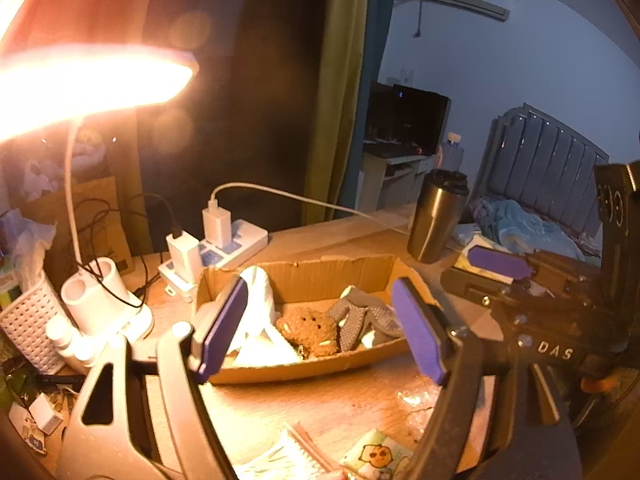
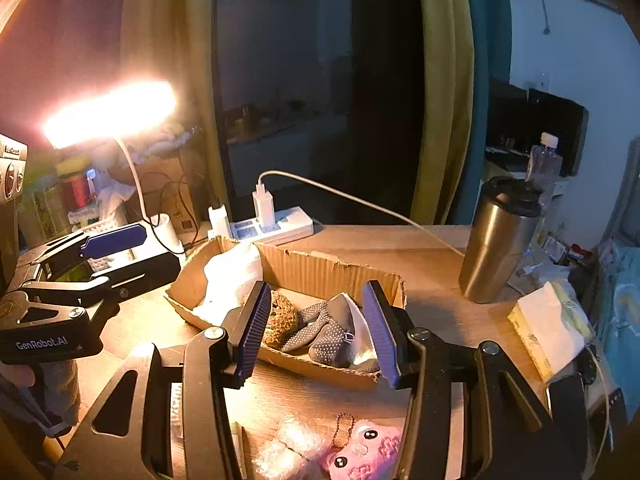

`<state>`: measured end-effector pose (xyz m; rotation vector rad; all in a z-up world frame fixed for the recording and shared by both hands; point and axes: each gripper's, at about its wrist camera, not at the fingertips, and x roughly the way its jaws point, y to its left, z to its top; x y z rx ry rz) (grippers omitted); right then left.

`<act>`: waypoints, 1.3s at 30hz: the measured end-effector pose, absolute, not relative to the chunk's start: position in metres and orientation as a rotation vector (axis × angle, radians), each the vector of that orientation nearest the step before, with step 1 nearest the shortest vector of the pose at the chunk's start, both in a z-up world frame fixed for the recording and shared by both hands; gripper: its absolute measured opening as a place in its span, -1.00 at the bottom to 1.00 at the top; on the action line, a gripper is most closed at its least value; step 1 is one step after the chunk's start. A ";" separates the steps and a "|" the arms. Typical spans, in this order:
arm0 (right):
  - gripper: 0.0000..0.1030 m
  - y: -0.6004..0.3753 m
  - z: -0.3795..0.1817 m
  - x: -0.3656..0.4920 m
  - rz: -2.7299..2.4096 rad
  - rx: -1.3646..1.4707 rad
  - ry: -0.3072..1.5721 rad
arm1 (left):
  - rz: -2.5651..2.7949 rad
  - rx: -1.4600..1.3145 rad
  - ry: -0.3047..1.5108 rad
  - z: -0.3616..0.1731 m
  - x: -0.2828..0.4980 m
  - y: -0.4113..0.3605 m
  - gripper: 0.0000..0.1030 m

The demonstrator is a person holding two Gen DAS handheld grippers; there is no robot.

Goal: Organize soft objects
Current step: 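Withdraw both open grippers from the box back over the desk, then close the left gripper on the cotton swab bag while the right grasps the pink plush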

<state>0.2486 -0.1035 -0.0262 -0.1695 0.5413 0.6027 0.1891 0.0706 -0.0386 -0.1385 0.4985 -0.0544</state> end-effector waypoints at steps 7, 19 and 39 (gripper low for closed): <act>0.16 -0.114 -0.013 0.229 0.589 -0.169 0.501 | -0.046 -0.126 0.448 -0.025 0.165 0.066 0.48; 0.17 -0.135 0.001 0.194 0.561 -0.156 0.455 | -0.028 -0.128 0.390 -0.010 0.128 0.062 0.49; 0.17 -0.160 -0.023 0.159 0.546 -0.167 0.481 | -0.023 -0.157 0.424 -0.035 0.090 0.045 0.59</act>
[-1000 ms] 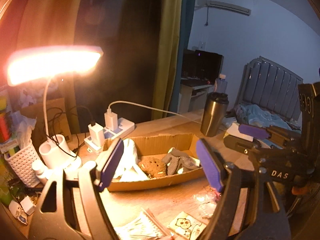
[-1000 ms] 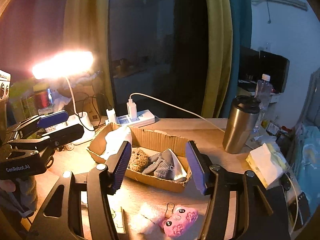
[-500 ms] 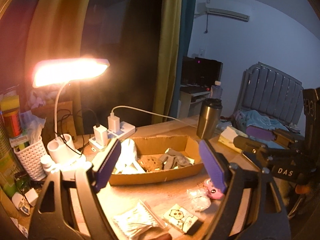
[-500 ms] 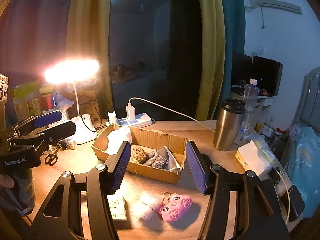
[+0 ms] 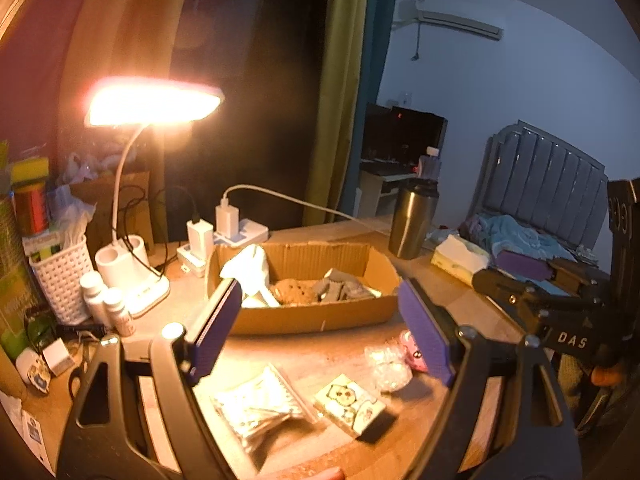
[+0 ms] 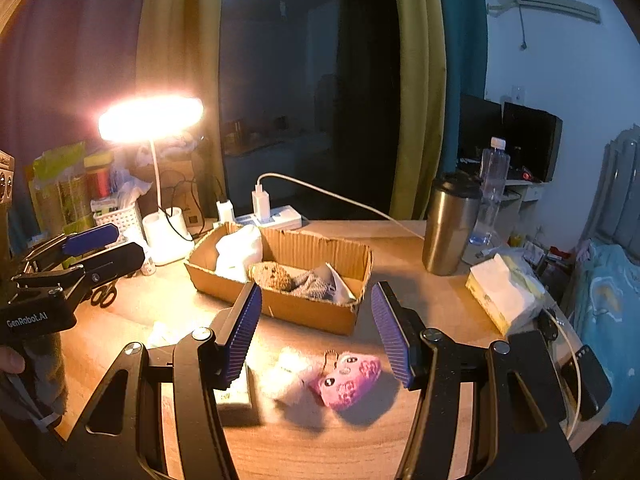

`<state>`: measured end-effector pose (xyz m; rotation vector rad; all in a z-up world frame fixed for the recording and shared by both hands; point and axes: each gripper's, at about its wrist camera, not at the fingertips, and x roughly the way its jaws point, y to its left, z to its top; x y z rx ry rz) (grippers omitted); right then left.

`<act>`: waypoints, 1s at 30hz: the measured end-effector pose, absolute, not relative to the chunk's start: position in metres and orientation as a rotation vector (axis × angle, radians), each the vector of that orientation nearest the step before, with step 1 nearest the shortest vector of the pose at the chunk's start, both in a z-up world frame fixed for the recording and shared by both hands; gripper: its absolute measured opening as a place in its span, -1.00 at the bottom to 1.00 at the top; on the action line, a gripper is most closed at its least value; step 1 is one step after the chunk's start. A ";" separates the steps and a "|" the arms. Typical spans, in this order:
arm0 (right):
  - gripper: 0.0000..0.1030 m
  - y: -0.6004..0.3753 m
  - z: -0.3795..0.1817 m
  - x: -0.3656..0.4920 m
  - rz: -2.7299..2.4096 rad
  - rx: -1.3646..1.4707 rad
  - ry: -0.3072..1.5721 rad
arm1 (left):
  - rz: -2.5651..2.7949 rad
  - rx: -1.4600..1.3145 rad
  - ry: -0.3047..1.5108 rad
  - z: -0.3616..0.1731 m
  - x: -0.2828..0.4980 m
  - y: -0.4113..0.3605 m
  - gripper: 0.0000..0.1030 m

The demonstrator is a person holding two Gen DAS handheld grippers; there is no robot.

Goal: Organize soft objects
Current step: 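Close the left gripper on the cotton swab bag while the right grasps the pink plush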

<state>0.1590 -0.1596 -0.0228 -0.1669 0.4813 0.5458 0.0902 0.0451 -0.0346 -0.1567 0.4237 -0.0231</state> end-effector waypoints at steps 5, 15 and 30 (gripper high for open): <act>0.17 -0.162 -0.035 0.157 0.544 -0.169 0.508 | -0.017 -0.162 0.449 -0.047 0.086 0.043 0.59; 0.17 -0.175 -0.068 0.162 0.528 -0.143 0.570 | 0.002 -0.148 0.528 -0.078 0.087 0.040 0.59; 0.17 -0.188 -0.109 0.191 0.503 -0.105 0.670 | 0.115 -0.174 0.699 -0.132 0.113 0.058 0.59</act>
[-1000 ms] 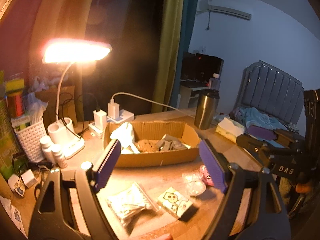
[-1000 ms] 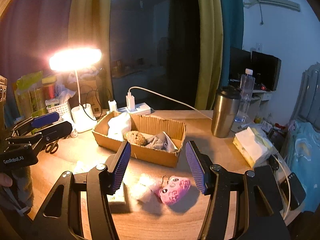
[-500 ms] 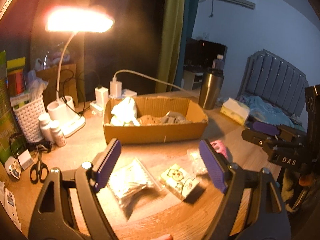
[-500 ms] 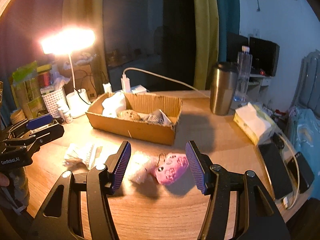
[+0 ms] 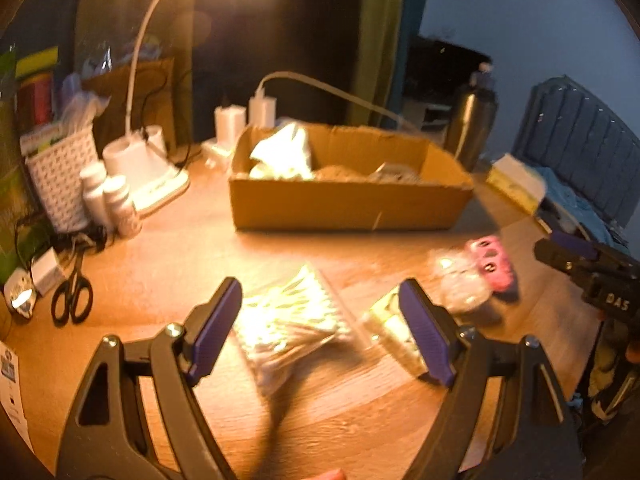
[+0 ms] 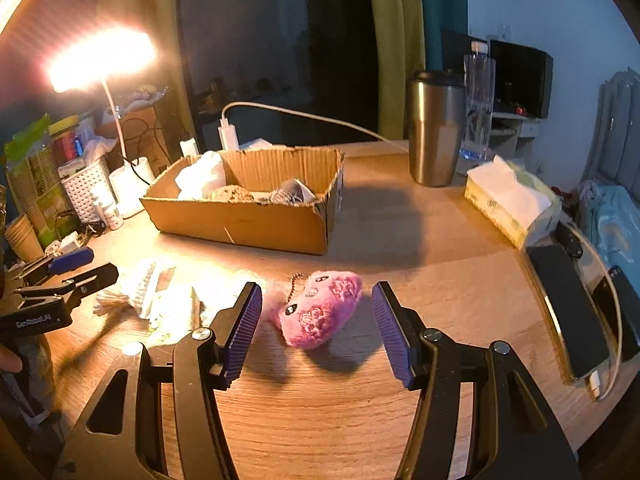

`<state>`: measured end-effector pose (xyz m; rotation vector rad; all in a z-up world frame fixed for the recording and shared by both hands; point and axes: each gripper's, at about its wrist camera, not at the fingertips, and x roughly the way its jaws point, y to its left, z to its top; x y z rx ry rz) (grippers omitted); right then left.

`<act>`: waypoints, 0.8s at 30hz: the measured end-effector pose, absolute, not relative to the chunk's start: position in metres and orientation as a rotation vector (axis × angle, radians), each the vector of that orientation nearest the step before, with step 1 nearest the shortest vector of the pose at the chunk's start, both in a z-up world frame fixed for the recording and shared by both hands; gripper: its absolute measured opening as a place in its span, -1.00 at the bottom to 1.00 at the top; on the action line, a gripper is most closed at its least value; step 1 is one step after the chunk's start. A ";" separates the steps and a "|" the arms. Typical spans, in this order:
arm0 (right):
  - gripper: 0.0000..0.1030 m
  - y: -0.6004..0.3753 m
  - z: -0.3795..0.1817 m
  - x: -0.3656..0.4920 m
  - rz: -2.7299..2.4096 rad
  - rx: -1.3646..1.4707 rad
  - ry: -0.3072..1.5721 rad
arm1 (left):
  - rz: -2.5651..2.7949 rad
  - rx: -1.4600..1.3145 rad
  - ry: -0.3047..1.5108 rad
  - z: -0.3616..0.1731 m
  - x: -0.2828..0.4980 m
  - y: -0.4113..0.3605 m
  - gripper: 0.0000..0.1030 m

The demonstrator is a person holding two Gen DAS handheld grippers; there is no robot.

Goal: Organize soft objects
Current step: 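Close the left gripper on the cotton swab bag while the right grasps the pink plush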

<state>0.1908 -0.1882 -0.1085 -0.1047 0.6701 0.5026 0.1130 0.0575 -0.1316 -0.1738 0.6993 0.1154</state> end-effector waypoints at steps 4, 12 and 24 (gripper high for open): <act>0.17 -0.187 -0.118 0.200 0.501 -0.100 0.697 | 0.147 -0.188 0.738 -0.145 0.120 0.064 0.59; 0.17 -0.182 -0.133 0.217 0.503 -0.095 0.740 | 0.162 -0.187 0.801 -0.160 0.135 0.064 0.59; 0.17 -0.179 -0.152 0.239 0.516 -0.055 0.826 | 0.205 -0.170 0.857 -0.172 0.150 0.066 0.69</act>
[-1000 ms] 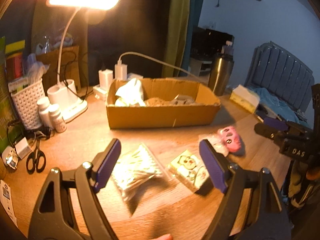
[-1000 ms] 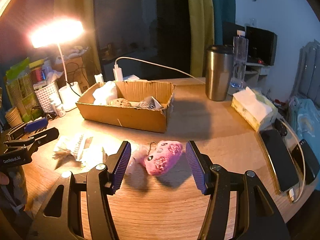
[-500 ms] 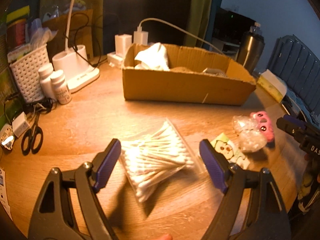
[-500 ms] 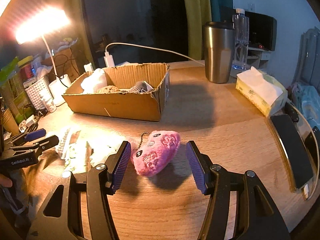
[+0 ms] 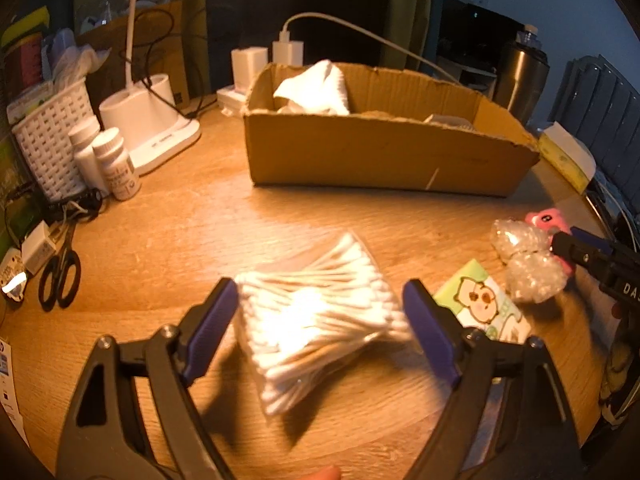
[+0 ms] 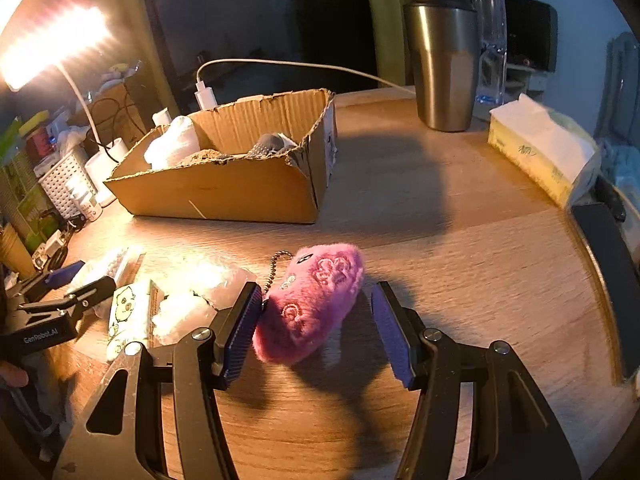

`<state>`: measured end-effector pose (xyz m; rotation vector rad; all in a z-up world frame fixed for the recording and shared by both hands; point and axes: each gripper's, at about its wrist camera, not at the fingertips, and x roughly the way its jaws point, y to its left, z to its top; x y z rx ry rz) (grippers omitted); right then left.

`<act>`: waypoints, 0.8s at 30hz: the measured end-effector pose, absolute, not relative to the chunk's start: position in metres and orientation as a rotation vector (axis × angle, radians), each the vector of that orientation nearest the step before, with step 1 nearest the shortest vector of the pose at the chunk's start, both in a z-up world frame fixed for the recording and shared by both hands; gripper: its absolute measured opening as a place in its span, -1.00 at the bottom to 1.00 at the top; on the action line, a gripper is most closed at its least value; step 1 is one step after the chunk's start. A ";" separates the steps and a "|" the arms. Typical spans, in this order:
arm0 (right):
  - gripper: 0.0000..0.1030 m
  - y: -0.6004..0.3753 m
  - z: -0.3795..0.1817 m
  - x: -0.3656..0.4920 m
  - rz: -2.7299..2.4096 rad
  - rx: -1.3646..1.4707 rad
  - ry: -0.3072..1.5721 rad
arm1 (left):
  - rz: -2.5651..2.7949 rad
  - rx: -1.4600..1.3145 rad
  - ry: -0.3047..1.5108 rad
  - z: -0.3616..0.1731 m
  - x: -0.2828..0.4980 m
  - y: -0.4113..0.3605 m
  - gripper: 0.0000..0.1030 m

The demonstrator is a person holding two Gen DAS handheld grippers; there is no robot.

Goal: Organize soft objects
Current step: 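Close the left gripper on the cotton swab bag while the right grasps the pink plush, then lift the cotton swab bag and pink plush up off the desk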

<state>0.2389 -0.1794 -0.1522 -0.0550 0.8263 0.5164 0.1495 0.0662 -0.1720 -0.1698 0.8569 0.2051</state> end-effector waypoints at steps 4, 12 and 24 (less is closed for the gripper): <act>0.17 -0.175 -0.154 0.241 0.530 -0.063 0.841 | 0.197 -0.188 0.891 -0.178 0.156 0.068 0.75; -0.01 -0.172 -0.156 0.240 0.551 -0.077 0.860 | 0.162 -0.206 0.900 -0.180 0.158 0.070 0.75; -0.12 -0.174 -0.142 0.226 0.552 -0.096 0.819 | 0.126 -0.230 0.868 -0.174 0.141 0.072 0.62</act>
